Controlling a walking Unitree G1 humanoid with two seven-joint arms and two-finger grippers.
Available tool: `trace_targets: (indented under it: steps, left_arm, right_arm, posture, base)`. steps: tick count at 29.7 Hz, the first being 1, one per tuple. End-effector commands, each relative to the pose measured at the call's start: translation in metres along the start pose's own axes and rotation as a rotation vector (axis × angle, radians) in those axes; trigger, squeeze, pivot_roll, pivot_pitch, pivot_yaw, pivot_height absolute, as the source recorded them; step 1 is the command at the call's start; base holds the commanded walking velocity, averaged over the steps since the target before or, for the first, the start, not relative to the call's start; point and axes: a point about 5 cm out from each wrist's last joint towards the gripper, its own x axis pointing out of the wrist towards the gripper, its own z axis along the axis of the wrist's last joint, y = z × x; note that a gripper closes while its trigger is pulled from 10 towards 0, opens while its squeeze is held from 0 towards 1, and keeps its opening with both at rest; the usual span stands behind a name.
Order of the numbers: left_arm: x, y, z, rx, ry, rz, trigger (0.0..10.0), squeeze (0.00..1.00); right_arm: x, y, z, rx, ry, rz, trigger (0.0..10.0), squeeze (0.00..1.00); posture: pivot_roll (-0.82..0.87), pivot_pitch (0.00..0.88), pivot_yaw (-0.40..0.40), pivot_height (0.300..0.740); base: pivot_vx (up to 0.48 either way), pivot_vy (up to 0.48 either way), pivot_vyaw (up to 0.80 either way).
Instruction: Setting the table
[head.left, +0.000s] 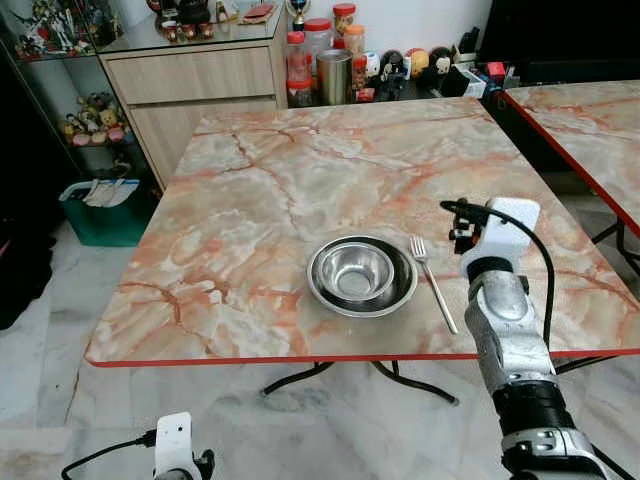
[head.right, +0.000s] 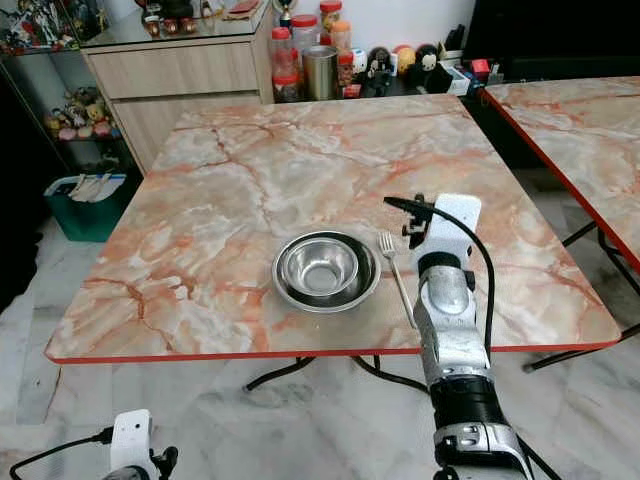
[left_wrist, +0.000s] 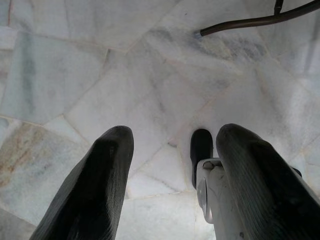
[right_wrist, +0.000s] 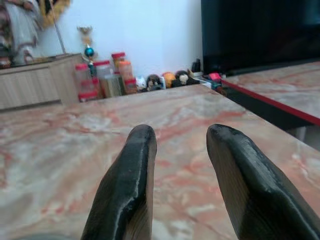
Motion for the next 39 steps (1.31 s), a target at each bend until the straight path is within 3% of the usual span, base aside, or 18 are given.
trace_targets:
  steps: [1, 9, 15, 30, 39]
  left_arm:
    - [-0.001, 0.004, -0.003, 0.030, 0.006, 0.014, 10.0, 0.00]
    - [-0.002, 0.000, -0.007, 0.016, 0.003, 0.008, 10.0, 0.00]
    - [-0.002, -0.001, -0.008, 0.013, 0.000, 0.006, 10.0, 0.00]
    - [-0.001, -0.004, -0.003, 0.021, -0.024, -0.001, 10.0, 0.00]
    - [-0.001, -0.007, -0.002, 0.030, -0.030, -0.006, 10.0, 0.00]
  right_arm:
    - [0.002, 0.007, 0.011, 0.008, -0.045, 0.027, 10.0, 0.00]
    - [0.003, 0.018, 0.020, 0.006, -0.098, 0.087, 10.0, 0.00]
    - [0.001, 0.013, 0.012, -0.041, -0.065, 0.070, 10.0, 0.00]
    - [0.000, 0.011, 0.007, -0.025, -0.042, 0.065, 10.0, 0.00]
    - [0.000, 0.013, 0.004, -0.037, -0.028, 0.073, 10.0, 0.00]
  posture:
    - [-0.02, 0.000, 0.052, 0.740]
    - [-0.03, 0.000, 0.049, 0.740]
    - [-0.03, 0.000, 0.050, 0.740]
    - [-0.03, 0.000, 0.055, 0.740]
    - [-0.03, 0.000, 0.048, 0.740]
  base:
    - [0.000, -0.480, 0.00]
    - [0.000, -0.480, 0.00]
    - [0.000, -0.480, 0.13]
    - [0.000, -0.439, 0.15]
    - [0.277, -0.387, 0.48]
